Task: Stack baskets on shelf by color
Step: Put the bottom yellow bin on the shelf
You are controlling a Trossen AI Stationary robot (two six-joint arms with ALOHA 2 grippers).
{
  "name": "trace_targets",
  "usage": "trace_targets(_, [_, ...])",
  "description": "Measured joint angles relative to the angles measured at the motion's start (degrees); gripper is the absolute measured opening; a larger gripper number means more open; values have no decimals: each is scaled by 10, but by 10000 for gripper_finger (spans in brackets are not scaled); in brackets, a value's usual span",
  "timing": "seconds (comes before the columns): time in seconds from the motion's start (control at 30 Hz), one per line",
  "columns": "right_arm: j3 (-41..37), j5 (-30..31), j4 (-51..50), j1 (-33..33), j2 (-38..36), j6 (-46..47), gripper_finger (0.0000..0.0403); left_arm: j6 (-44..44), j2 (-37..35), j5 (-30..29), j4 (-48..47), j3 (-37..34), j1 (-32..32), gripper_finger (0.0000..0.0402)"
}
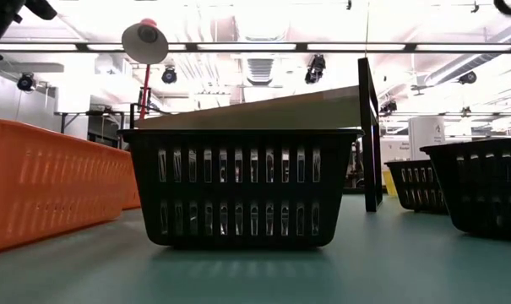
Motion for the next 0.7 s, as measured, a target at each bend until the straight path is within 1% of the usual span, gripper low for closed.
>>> trace_targets(0.13, [0, -22, 1, 3, 25, 3, 183, 0, 4, 0, -2, 0, 0, 1])
trace_targets(0.37, [0, -22, 1, 3, 47, -2, 160, 0, 9, 0, -3, 0, 0, 1])
trace_targets(0.53, [0, -20, 2, 3, 52, -2, 134, 0, 9, 0, -3, 0, 0, 1])
trace_targets(0.7, [0, -18, 2, 3, 52, -2, 99, 0, 10, 0, -2, 0, 0, 1])
